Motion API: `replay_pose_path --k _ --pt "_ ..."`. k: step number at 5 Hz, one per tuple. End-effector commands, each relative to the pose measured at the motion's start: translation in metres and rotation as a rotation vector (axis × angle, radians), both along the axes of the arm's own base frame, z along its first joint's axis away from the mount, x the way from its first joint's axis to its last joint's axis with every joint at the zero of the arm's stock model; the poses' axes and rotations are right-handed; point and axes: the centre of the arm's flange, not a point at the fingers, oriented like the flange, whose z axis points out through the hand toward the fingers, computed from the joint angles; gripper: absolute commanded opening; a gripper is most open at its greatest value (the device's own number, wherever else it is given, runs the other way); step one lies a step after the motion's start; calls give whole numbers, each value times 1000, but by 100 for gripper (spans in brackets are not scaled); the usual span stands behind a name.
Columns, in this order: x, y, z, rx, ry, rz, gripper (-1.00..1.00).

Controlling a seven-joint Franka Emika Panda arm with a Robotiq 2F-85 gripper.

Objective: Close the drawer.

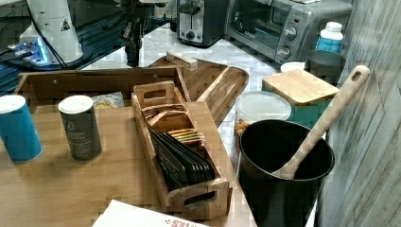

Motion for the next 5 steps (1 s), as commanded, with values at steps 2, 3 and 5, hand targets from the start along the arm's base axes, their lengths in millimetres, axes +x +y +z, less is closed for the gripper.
replay_pose_path --k 2,3,5 --pt "-36 12 -14 78 -20 148 -100" --pt "-48 -7 -21 61 -17 235 -100" --pt "-61 -22 -16 64 -149 419 -100"
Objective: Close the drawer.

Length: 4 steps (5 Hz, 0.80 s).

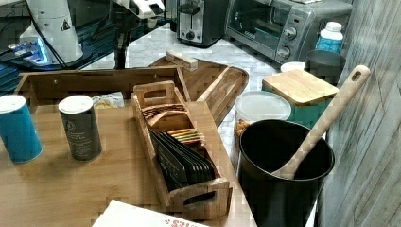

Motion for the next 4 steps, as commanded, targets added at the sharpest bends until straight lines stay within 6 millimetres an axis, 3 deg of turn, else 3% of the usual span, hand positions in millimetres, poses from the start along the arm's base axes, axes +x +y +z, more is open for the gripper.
replay_pose_path --k 1,2,3,4 --pt "-7 -23 29 -10 -189 113 -100" --pt "11 -41 34 -61 -168 109 -100" --pt "28 -83 27 -62 -166 166 -100" --pt "42 -116 36 -68 -169 208 -100"
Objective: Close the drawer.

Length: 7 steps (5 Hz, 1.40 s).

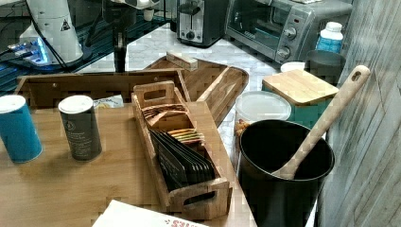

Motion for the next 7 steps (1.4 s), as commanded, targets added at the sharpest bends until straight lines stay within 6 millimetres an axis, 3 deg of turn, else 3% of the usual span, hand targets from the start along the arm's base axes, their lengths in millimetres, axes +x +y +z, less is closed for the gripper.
replay_pose_path --k 1,3,4,5,6,7 --pt "60 -136 45 -63 -64 87 -100" --pt "99 -200 67 -96 -180 120 -100" --pt "107 -225 72 -142 -237 46 -100" --pt "108 -231 72 -176 -280 10 -100" --pt "97 -226 68 -248 -413 24 -100" --pt "100 -223 79 -184 -331 52 -100"
